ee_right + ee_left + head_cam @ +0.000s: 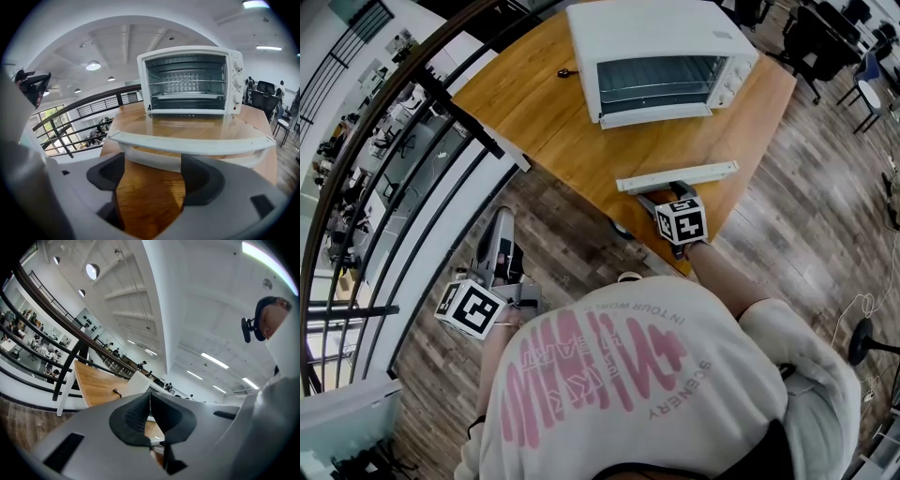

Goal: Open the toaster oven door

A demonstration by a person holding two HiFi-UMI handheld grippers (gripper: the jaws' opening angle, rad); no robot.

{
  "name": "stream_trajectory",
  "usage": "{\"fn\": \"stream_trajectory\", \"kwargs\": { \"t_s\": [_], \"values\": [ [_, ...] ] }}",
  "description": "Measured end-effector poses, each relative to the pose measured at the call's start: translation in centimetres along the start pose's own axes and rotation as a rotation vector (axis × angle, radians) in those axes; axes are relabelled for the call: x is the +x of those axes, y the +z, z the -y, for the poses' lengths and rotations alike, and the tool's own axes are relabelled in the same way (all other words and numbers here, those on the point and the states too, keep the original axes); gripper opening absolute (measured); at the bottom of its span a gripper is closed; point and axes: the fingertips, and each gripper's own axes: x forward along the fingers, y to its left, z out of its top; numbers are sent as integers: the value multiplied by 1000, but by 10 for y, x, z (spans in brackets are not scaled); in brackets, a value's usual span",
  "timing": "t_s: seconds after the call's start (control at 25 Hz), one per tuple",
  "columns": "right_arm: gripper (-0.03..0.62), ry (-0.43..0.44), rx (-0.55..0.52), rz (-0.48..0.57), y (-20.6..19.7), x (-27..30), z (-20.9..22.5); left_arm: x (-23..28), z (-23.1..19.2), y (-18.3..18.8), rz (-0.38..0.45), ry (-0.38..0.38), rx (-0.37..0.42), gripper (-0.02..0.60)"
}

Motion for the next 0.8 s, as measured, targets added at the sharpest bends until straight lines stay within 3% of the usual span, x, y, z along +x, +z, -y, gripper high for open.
{"fn": "stream_trajectory", "kwargs": {
  "t_s": [0.36, 0.8],
  "values": [
    [367, -13, 57, 11, 1, 3, 5, 1, -2, 4, 6, 3, 7, 23],
    [437, -6, 119, -14, 3, 9, -3, -7, -8, 7, 16, 14, 6, 23]
  ]
}}
